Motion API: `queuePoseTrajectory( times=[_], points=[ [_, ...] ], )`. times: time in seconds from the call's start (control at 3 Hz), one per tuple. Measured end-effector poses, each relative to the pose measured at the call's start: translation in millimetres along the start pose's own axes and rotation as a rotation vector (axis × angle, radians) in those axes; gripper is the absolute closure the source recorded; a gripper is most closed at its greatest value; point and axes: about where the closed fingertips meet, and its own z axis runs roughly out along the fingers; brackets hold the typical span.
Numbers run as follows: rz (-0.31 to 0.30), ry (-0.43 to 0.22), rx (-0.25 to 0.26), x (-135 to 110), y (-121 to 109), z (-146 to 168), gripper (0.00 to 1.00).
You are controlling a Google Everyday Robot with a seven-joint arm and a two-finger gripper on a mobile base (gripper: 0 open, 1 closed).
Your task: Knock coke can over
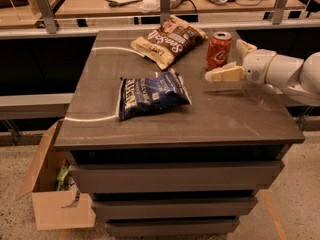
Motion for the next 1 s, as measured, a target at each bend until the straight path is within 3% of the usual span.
queuePoseTrajectory(
  times=[0.33, 0.67, 1.0],
  points=[
    [-0.011, -0.024, 0.020, -3, -8, 21, 0.14],
    [-0.015, -0.031, 0.026, -4, -13, 31, 0.39],
    [-0.056, -0.022, 0.008, -11, -16, 37, 0.62]
  ],
)
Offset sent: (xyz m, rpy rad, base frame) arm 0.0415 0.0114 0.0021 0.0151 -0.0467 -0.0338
